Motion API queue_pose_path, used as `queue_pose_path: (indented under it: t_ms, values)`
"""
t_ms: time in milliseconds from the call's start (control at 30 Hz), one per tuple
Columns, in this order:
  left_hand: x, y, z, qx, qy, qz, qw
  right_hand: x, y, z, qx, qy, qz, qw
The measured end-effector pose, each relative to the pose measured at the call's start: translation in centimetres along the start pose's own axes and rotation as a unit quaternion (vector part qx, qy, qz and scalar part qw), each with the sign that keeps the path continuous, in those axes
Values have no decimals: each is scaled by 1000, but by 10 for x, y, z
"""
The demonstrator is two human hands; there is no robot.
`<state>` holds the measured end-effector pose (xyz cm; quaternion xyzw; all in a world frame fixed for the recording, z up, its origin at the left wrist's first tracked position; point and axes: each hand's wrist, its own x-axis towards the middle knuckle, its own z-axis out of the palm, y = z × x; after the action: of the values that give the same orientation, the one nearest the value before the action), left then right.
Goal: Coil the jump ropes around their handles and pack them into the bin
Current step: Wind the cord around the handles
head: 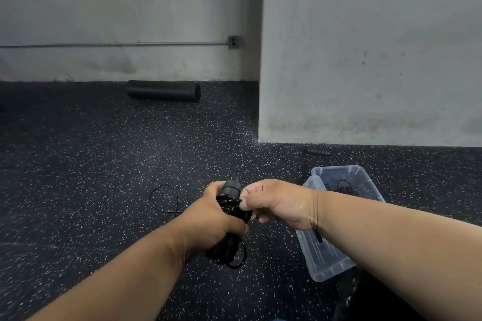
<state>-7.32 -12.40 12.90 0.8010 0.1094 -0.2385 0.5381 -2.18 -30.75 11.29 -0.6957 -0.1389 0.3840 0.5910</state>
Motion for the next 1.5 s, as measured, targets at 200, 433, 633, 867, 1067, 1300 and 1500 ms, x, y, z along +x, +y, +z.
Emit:
queue_pose_path:
  t_ms: [200,433,633,867,1067,1300,1500]
  values:
    - [-1,-7,-3,31,-5,-32,999,-3,-6,3,-174,6,-27,984]
    - [-1,-12,2,-19,-23,-43,999,-4,-12,9,-403,90,-110,904]
    - [3,-8,0,-44,19,24,999,-8,-20,12,-435,176,-158,869]
    - [0,-1,1,-64,7,81,995,-16,-23,5,-388,210,-181,879]
    - [5,-8,-1,-84,2,42,996,-25,-25,-5,-369,130,-161,906]
    - [5,-9,-3,-66,-44,21,997,-24,-27,-15,-285,59,-110,951]
    - [4,-10,2,-44,-49,21,998,-23,-27,-18,-207,25,-87,974]
